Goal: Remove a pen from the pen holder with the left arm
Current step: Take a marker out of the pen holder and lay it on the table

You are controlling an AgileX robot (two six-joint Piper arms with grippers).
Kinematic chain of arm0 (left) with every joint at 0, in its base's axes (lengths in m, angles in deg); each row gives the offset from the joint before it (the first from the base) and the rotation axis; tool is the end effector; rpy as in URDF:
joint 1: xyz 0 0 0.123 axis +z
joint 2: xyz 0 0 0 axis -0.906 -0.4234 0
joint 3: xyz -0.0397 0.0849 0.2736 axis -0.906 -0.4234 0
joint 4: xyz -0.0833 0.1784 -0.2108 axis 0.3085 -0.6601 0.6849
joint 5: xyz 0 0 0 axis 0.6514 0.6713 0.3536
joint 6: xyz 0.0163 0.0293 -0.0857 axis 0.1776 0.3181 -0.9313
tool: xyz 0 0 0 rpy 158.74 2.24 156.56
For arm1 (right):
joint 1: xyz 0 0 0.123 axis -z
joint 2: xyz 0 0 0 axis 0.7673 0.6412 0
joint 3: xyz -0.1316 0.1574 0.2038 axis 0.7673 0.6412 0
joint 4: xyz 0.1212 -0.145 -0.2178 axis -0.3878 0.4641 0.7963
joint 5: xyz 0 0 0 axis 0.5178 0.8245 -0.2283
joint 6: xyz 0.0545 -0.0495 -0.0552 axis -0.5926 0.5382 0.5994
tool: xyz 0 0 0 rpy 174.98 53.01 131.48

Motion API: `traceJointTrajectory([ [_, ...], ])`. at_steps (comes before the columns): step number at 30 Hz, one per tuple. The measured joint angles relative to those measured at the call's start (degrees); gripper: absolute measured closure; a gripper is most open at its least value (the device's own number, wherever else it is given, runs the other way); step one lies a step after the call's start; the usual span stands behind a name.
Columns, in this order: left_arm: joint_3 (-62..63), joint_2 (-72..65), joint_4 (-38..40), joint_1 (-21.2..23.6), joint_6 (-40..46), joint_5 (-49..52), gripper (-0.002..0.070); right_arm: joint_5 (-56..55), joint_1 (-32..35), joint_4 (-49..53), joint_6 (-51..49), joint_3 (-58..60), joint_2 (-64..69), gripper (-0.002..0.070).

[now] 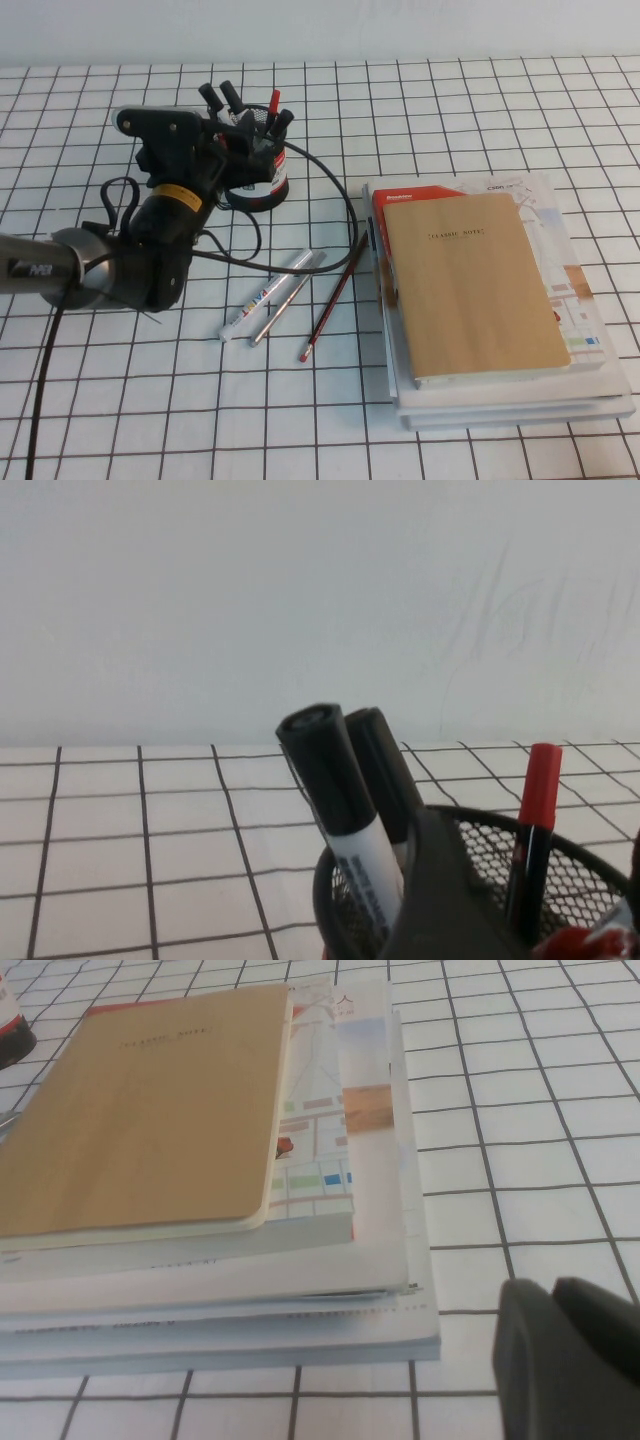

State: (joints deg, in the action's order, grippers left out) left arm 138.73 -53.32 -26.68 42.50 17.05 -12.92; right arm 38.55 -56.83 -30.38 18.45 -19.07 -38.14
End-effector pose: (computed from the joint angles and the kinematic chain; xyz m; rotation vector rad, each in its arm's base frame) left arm 0.4168 -0.1691 0.1469 0.2235 1.5818 -0.3427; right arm 0.0849 0.0149 0.1705 0.0094 1.8749 0.2446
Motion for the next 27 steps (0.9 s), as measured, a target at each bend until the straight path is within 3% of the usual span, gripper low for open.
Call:
traceJointTrajectory([
  [7,0.0,-1.0,0.0,0.0,0.0,1.0,0.0340,0.0,0.0,0.0,0.0,0.0,0.0,0.0692],
  [17,0.0,-1.3,0.0,0.0,0.0,0.8,0.0494,0.0,0.0,0.0,0.0,0.0,0.0,0.0691],
  [27,0.0,-1.7,0.0,0.1,0.0,0.2,0.0554,0.0,0.0,0.0,0.0,0.0,0.0,0.0692],
])
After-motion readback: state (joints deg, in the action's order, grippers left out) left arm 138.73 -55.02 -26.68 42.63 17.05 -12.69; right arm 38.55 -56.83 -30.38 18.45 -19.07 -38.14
